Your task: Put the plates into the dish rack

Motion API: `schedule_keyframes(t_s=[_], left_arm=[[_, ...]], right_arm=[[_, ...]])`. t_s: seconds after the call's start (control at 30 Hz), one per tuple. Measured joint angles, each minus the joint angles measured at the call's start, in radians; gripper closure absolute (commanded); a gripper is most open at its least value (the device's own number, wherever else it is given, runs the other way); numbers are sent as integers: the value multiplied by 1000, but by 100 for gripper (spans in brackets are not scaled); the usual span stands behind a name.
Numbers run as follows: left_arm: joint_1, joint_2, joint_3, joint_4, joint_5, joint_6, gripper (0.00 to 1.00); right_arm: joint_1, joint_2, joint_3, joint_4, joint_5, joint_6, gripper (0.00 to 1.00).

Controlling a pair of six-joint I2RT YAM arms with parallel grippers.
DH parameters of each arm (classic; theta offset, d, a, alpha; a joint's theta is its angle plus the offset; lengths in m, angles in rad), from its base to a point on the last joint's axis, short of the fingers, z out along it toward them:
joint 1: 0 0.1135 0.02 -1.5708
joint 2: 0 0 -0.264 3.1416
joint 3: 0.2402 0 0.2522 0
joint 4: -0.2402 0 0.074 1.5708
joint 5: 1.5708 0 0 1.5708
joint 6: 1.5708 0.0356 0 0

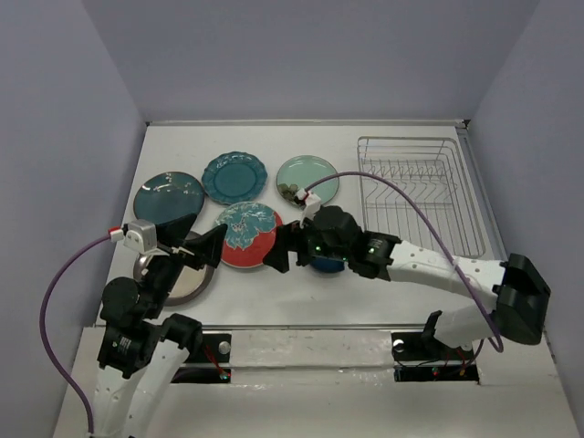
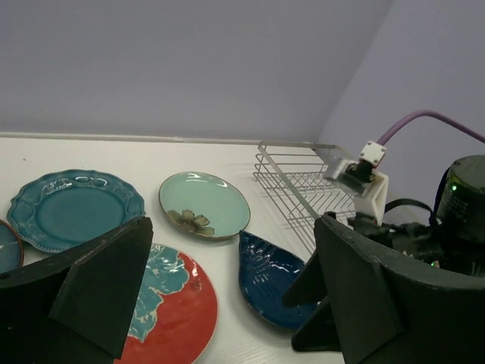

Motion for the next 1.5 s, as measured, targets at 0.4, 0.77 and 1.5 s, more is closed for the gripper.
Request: schedule_keyframes(t_s=[0.4,0.77,1.5], left_arm=[[26,-1,24,-80,-179,-16,1],[34,-37,46,-158,-438,-72,1],[72,-45,46,-170,-467,-92,1]], right_arm=[[129,355,140,124,132,84,6],[135,575,272,197,137,184,25],[179,990,520,469,51,560,55]])
